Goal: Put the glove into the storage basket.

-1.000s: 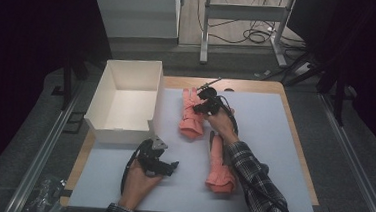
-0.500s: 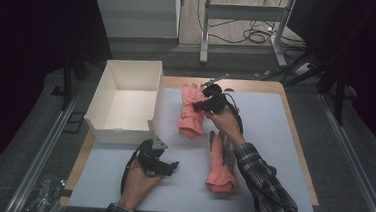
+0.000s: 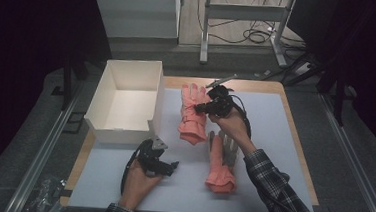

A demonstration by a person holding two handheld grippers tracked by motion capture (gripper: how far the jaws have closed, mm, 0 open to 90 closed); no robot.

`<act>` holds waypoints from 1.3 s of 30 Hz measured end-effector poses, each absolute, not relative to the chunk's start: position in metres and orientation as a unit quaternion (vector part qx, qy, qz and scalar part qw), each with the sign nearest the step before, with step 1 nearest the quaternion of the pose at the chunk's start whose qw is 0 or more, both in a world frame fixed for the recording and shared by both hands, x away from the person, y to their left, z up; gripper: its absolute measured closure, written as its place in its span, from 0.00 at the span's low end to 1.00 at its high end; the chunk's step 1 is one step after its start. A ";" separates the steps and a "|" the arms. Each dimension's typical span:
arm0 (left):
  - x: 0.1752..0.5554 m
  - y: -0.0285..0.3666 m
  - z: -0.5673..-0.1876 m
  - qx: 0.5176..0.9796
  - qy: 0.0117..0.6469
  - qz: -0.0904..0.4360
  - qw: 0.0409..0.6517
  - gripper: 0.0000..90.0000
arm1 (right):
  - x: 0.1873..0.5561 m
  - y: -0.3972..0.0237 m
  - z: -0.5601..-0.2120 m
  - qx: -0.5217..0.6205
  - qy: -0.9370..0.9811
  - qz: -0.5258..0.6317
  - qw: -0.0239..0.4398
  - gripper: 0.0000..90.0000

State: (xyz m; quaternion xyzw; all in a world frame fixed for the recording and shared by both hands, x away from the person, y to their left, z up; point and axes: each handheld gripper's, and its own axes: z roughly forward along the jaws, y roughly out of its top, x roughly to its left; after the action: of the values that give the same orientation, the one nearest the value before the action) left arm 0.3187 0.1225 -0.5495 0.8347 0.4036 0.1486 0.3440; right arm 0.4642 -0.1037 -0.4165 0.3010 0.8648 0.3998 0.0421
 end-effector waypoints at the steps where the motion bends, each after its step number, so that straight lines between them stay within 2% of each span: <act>1: 0.319 0.123 -0.549 0.835 0.404 0.149 0.344 0.04 | 0.461 -0.105 -0.415 0.301 0.865 0.401 0.041 0.95; 24: 0.319 0.122 -0.549 0.834 0.405 0.149 0.344 0.04 | 0.384 -0.175 -0.400 0.300 0.864 0.401 0.040 0.95; 39: 0.318 0.122 -0.549 0.833 0.407 0.147 0.345 0.04 | 0.344 -0.207 -0.428 0.327 0.863 0.383 0.042 0.94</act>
State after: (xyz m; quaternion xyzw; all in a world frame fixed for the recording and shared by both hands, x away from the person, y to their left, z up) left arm 0.3183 0.1220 -0.5494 0.8329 0.4068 0.1473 0.3451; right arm 0.3441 -0.2074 -0.4282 0.3269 0.8628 0.3834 0.0417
